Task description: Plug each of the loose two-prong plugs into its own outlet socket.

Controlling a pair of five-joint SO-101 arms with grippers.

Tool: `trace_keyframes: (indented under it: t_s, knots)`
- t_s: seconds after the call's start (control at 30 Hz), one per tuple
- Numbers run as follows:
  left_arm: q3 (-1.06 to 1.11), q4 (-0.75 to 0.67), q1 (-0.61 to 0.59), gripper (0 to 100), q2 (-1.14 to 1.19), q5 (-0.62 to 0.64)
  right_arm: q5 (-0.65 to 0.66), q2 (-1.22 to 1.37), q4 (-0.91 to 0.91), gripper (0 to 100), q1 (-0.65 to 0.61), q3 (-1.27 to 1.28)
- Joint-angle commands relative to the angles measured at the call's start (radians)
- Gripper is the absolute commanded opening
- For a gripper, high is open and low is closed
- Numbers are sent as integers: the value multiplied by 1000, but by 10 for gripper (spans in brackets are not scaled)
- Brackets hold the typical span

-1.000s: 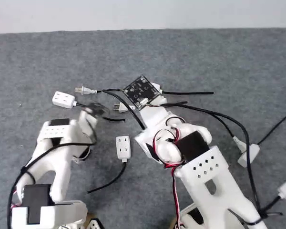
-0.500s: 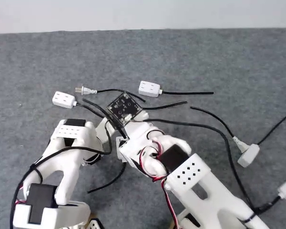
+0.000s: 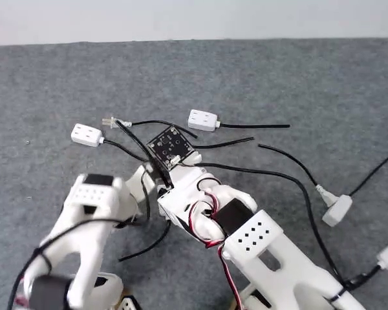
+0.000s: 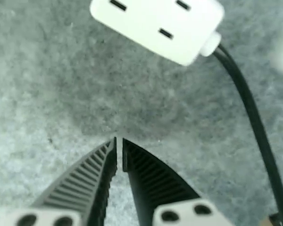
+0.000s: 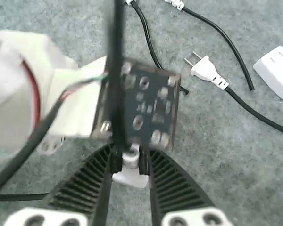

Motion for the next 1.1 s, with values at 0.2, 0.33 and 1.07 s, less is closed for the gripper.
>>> trace_keyframes:
  t_s: [0.2,0.33,1.07]
  knots:
    - [147,-84,38,13,-252,3,-43,70,-51,8,-1,-28]
    - [154,-152,-5,13,-259,120,-80,71,-85,8,1,-28]
    - [96,-408,-281,13,-261,606,-86,429,-239,8,87,-201]
